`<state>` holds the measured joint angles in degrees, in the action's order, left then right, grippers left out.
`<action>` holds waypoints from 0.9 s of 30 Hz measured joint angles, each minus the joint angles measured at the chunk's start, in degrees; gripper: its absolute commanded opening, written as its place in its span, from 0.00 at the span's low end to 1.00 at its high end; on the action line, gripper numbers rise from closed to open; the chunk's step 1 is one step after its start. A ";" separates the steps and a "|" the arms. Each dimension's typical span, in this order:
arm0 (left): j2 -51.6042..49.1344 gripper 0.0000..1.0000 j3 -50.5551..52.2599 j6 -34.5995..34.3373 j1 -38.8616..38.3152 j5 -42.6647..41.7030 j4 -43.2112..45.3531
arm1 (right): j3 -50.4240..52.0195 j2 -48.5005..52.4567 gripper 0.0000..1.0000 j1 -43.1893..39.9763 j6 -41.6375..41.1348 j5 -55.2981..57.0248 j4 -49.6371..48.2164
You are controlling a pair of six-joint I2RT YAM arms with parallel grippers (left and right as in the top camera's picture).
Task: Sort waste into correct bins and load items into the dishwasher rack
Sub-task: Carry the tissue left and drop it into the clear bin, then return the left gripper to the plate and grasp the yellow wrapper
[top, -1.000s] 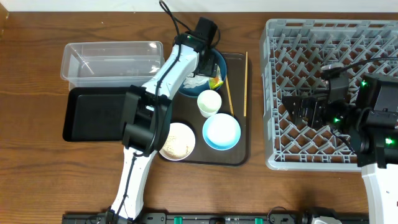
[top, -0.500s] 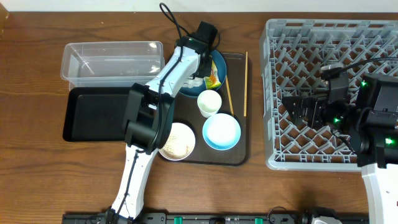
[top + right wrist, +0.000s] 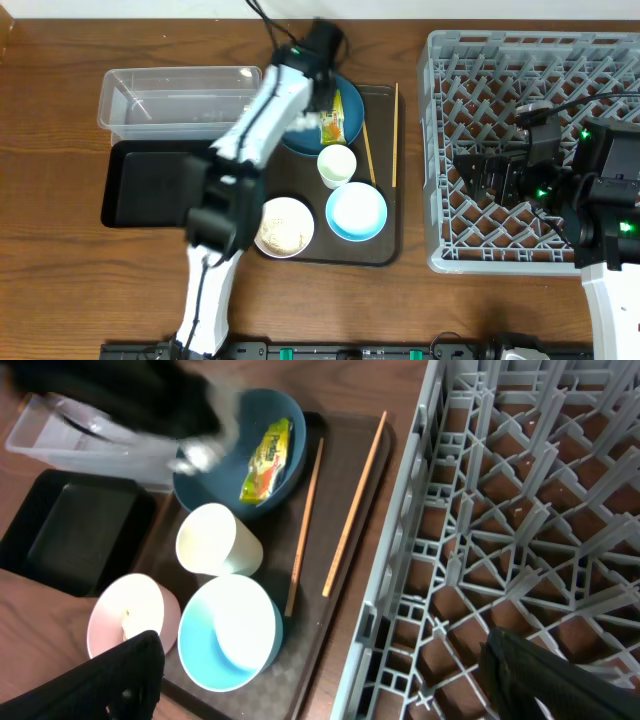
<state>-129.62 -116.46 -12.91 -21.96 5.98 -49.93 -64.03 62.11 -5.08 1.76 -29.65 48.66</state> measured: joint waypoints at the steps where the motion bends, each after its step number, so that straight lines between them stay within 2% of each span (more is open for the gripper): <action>1: 2.58 0.06 -0.07 0.00 0.72 0.02 0.02 | 0.00 0.00 0.99 0.00 0.02 0.00 -0.02; 5: 11.89 0.06 -2.38 0.00 5.33 0.02 0.35 | 0.00 0.00 0.99 0.00 0.00 0.00 -0.02; 9: 15.72 0.06 -3.69 -0.02 11.65 0.20 0.44 | 0.00 0.00 0.99 0.00 0.00 -0.02 -0.02; 13: 13.27 0.06 -3.23 -0.02 17.44 0.42 0.26 | 0.00 0.00 0.99 0.00 0.02 -0.02 -0.02; 15: 10.91 0.11 -2.89 0.00 19.58 0.42 0.22 | 0.00 0.00 0.99 0.00 0.00 -0.02 -0.02; 22: 4.00 0.17 -2.03 -0.24 23.02 0.42 -3.39 | 0.00 0.00 0.99 0.00 0.00 -0.02 -0.02; 25: 2.51 0.40 -2.01 0.07 22.91 0.39 -4.50 | 0.00 0.00 0.99 0.00 0.00 -0.07 -0.04; 27: 2.40 0.64 -2.01 -0.13 22.77 0.39 -5.03 | 0.00 0.00 0.99 0.00 0.00 -0.13 -0.04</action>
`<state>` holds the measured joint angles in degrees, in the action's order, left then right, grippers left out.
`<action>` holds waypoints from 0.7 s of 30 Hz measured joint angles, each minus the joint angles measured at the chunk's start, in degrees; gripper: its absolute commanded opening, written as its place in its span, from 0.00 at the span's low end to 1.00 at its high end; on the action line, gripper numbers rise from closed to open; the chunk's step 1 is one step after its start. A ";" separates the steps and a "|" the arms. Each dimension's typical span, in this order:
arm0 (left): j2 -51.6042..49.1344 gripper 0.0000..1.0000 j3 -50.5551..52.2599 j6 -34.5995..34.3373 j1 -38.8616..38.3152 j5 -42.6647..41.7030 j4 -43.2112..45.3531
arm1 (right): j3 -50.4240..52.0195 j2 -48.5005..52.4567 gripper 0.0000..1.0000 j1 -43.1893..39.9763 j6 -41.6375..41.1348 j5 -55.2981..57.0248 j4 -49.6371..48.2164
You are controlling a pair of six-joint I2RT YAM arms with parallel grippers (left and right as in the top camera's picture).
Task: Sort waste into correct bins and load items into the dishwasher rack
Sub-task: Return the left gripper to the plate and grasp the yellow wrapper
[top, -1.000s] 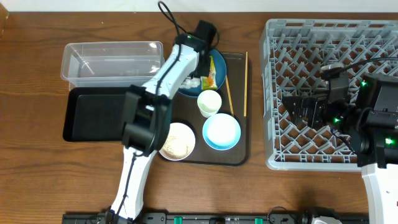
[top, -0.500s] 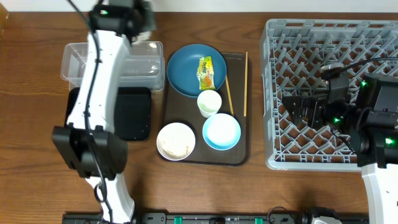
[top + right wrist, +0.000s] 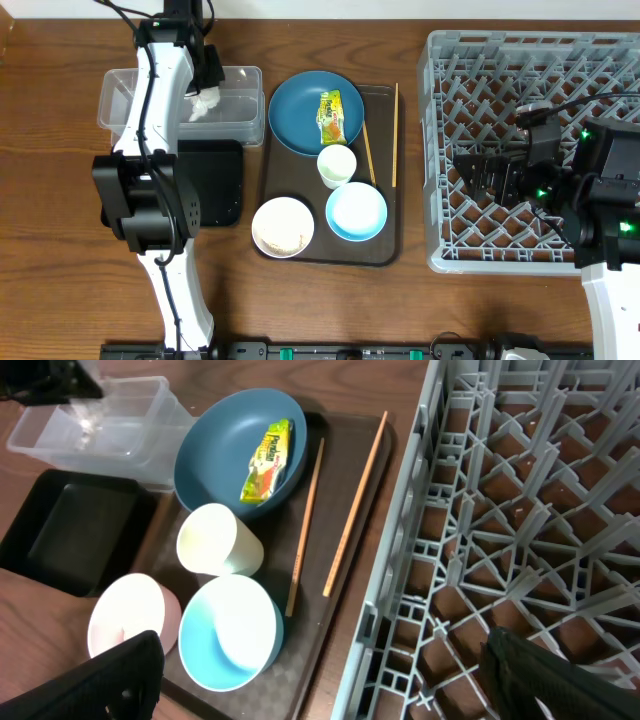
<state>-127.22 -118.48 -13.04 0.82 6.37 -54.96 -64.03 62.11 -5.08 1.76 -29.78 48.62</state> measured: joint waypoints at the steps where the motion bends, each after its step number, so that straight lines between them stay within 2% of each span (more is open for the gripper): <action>1: 0.00 0.72 0.00 0.04 -0.04 0.00 0.00 | 0.00 0.00 0.99 0.00 0.00 0.00 0.02; 2: 0.02 0.79 0.00 0.02 -0.09 -0.04 0.02 | 0.00 0.00 0.99 0.00 0.00 0.00 0.00; 5: 0.02 0.83 0.00 -0.20 -0.15 -0.04 -0.15 | 0.00 0.00 0.99 0.00 0.00 -0.02 0.02; 15: 4.24 0.84 0.02 0.90 -2.21 -1.90 -0.57 | 0.00 0.00 0.99 0.00 0.00 -0.04 0.02; 21: 8.28 0.84 0.00 4.87 -9.86 -6.38 -0.55 | 0.00 0.00 0.99 0.00 0.00 -0.02 0.04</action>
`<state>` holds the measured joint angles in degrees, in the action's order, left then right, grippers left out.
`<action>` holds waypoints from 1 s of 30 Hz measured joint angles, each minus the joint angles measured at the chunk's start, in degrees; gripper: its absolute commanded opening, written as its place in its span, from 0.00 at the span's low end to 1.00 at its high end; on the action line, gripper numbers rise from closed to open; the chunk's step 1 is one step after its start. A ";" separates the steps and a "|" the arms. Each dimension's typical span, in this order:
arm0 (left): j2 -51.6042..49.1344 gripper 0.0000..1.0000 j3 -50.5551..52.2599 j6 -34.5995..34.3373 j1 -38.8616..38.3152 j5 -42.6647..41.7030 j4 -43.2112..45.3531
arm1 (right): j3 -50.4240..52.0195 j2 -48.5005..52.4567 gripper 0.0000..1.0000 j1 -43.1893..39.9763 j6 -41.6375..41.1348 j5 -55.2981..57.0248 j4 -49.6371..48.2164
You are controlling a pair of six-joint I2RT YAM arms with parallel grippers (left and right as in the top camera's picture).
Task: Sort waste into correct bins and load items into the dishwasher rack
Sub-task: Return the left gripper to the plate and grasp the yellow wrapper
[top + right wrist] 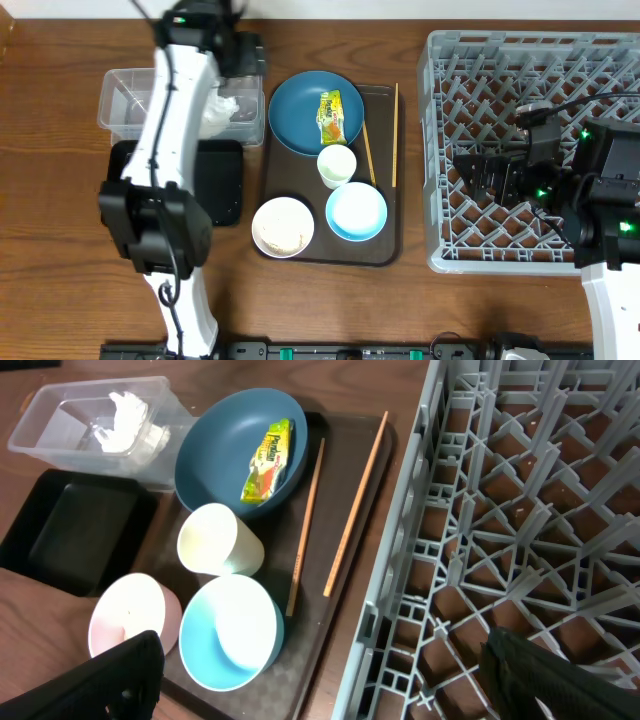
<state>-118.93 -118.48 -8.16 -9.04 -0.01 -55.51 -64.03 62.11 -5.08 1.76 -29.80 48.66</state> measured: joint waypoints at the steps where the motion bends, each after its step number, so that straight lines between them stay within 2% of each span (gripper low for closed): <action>1: -0.09 0.84 0.00 0.63 -1.66 -0.52 -0.02 | 0.00 0.00 0.99 0.00 0.00 0.00 -0.02; 6: -2.01 0.84 0.00 2.01 -7.78 -1.81 0.20 | 0.00 0.00 0.99 0.00 0.00 0.00 0.04; 11: -5.01 0.84 0.00 2.38 -10.32 -2.36 0.42 | 0.00 0.00 0.99 0.00 0.00 0.00 0.07; 30: -20.09 0.84 0.02 2.43 -11.43 -12.98 8.92 | 0.00 0.00 0.99 0.00 0.02 0.02 -0.02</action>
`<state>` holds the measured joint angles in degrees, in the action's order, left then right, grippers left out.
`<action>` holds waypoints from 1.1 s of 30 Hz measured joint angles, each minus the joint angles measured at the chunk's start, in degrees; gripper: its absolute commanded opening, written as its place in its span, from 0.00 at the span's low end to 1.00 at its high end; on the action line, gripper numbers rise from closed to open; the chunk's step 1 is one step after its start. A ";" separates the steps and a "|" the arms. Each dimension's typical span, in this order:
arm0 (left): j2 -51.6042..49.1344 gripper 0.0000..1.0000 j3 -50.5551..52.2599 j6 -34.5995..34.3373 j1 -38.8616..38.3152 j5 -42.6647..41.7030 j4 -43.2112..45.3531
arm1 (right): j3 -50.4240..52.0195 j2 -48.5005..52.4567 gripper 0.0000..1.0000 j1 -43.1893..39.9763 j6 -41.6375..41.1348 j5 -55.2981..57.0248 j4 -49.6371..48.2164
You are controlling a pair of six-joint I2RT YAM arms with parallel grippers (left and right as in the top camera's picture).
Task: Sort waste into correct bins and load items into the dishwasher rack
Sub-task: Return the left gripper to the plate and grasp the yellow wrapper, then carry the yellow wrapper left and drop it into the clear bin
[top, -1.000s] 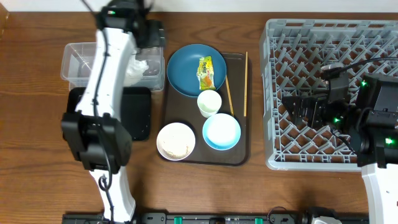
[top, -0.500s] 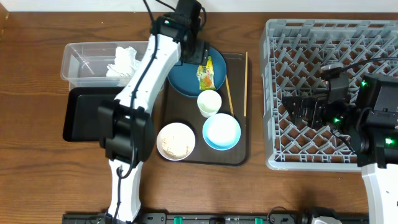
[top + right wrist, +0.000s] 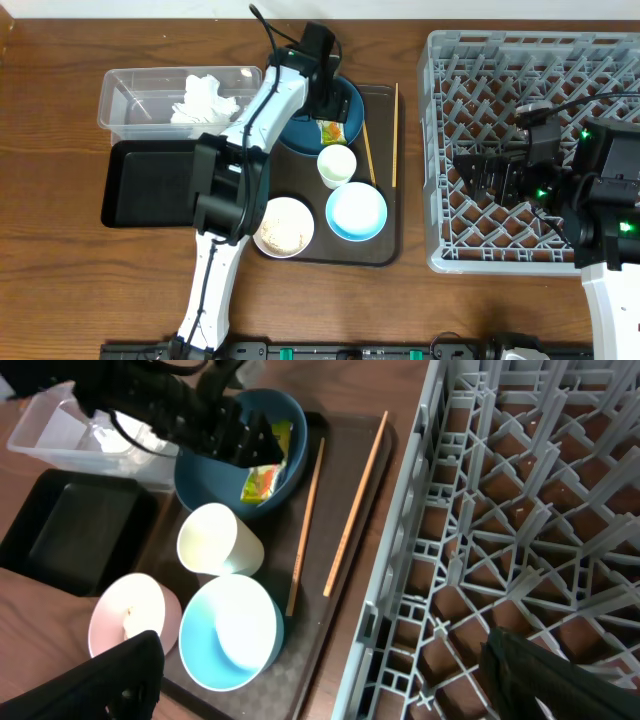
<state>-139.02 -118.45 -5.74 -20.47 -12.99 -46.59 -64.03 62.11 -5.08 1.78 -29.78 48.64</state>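
Observation:
A yellow wrapper (image 3: 331,128) lies on the blue plate (image 3: 296,135), also seen as the wrapper (image 3: 266,470) in the right wrist view. My left gripper (image 3: 323,100) hangs over the plate's far side, just above the wrapper, its fingers (image 3: 252,438) apart with nothing in them. White tissue (image 3: 204,97) lies in the clear bin (image 3: 125,90). A white cup (image 3: 337,164), a light blue bowl (image 3: 356,212) and a pink bowl (image 3: 283,226) stand on the brown tray (image 3: 385,245). My right gripper (image 3: 325,685) is open and empty over the grey dishwasher rack (image 3: 530,60).
Two wooden chopsticks (image 3: 367,152) lie along the tray's right side. A black bin (image 3: 150,185) sits in front of the clear bin. The left arm (image 3: 235,150) stretches across the black bin's right edge and the tray's left side.
My left gripper has moved from the right end of the clear bin to above the blue plate, beside the yellow wrapper. The tissue stays in the bin. The right arm has not moved.
My left gripper was over the blue plate with white tissue in it. Then it held the tissue above the clear bin. Then the tissue lay in the bin and the gripper was empty at its right end. Now it is back over the plate.

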 measured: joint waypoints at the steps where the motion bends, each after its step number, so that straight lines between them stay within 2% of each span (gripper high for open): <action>1: -0.13 0.84 0.00 0.00 0.00 -0.20 0.33 | 0.00 0.00 0.99 0.00 -0.02 0.00 0.02; 18: -0.98 0.82 0.04 0.04 -0.24 0.79 1.86 | 0.00 0.00 0.99 0.00 0.00 0.04 0.00; 25: -1.07 0.70 0.44 0.55 -0.96 5.64 1.95 | 0.00 0.00 0.99 0.00 0.00 0.07 0.00; 27: -1.07 0.63 0.59 0.61 -1.03 7.26 1.88 | 0.00 0.00 0.99 0.00 0.00 0.07 0.02; 29: -1.05 0.50 0.72 0.66 -1.03 8.79 1.84 | 0.00 0.00 0.99 0.00 0.00 0.07 0.02; 33: -1.07 0.31 0.85 0.81 -1.01 11.76 1.49 | 0.00 0.00 0.99 0.00 0.00 0.09 0.11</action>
<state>-140.09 -117.60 -4.93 -21.47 -1.23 -45.10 -64.03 62.11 -5.08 1.78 -29.69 48.75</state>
